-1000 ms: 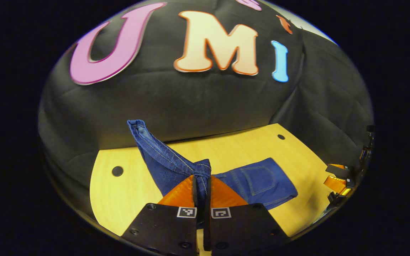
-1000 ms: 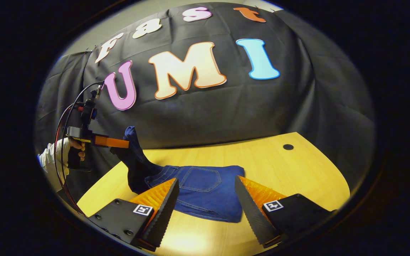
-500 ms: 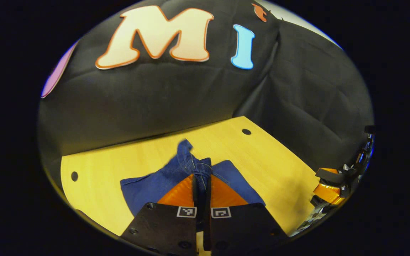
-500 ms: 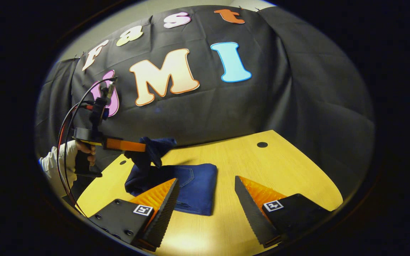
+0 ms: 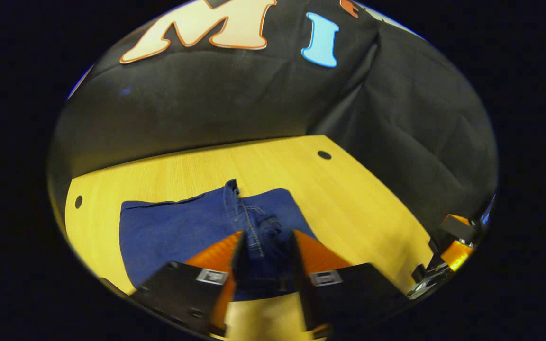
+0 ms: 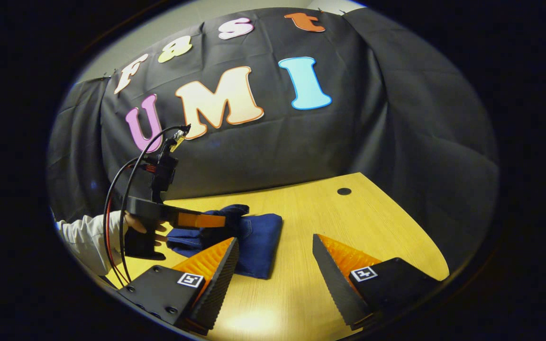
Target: Grasp the waist and the cuffs of the jeans and fold them to make the two legs overlap; first hold the waist and fold one-third of the jeans toward the cuffs, then hold the cuffs and fold the remaining one-third in the same direction to finish folding.
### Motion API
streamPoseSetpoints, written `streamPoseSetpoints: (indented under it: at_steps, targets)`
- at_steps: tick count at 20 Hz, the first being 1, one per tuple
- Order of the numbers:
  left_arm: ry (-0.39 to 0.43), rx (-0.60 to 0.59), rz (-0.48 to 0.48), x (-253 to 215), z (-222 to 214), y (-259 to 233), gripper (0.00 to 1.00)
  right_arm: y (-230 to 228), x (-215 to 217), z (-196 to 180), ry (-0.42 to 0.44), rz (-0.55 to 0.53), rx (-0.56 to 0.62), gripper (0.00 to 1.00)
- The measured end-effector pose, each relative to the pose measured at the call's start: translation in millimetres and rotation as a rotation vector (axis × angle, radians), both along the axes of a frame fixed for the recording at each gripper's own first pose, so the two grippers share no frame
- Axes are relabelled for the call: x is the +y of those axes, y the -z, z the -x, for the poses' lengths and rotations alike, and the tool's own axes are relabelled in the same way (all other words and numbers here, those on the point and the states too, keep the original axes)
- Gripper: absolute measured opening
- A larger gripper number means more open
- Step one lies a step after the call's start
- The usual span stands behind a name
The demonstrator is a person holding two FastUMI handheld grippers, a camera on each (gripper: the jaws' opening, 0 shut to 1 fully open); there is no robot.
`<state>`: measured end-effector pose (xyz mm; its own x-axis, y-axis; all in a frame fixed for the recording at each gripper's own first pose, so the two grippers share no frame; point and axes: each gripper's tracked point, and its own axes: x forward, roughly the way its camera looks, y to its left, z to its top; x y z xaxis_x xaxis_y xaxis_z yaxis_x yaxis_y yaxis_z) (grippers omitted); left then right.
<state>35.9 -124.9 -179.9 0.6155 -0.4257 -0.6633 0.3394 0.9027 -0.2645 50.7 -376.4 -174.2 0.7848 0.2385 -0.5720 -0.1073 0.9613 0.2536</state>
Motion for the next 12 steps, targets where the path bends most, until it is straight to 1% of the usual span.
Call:
streamPoseSetpoints:
  at_steps: [1,2,4,5,6,7,8,9,10,11,12]
  targets:
    - [-0.032,-0.065,0.002,2,0,-20,0.65,-8,6,-3,-0.032,-0.011,-0.022,0.97]
    - [-0.081,-0.142,-0.013,9,0,-44,0.90,-17,9,-7,-0.055,-0.009,-0.052,0.97]
    - [-0.175,-0.307,-0.001,23,8,-104,0.96,-49,18,-17,-0.079,-0.012,-0.131,0.98]
    - [-0.219,-0.366,-0.002,32,19,-127,0.96,-71,27,-25,-0.078,-0.038,-0.181,0.98]
    - [-0.270,-0.411,-0.024,45,31,-147,0.95,-96,39,-30,-0.075,-0.071,-0.234,0.98]
    - [-0.304,-0.455,-0.043,57,43,-166,0.95,-123,50,-36,-0.071,-0.097,-0.292,0.98]
    - [-0.331,-0.487,-0.063,71,55,-184,0.94,-146,55,-37,-0.063,-0.111,-0.350,0.98]
    - [-0.352,-0.528,-0.075,80,63,-202,0.95,-167,64,-39,-0.057,-0.117,-0.397,0.93]
    - [-0.370,-0.558,-0.090,91,73,-218,0.95,-184,74,-39,-0.054,-0.124,-0.441,0.98]
    - [-0.383,-0.581,-0.102,108,84,-230,0.94,-201,85,-36,-0.052,-0.133,-0.475,0.98]
    - [-0.394,-0.600,-0.109,120,95,-240,0.95,-215,95,-34,-0.046,-0.143,-0.504,0.97]
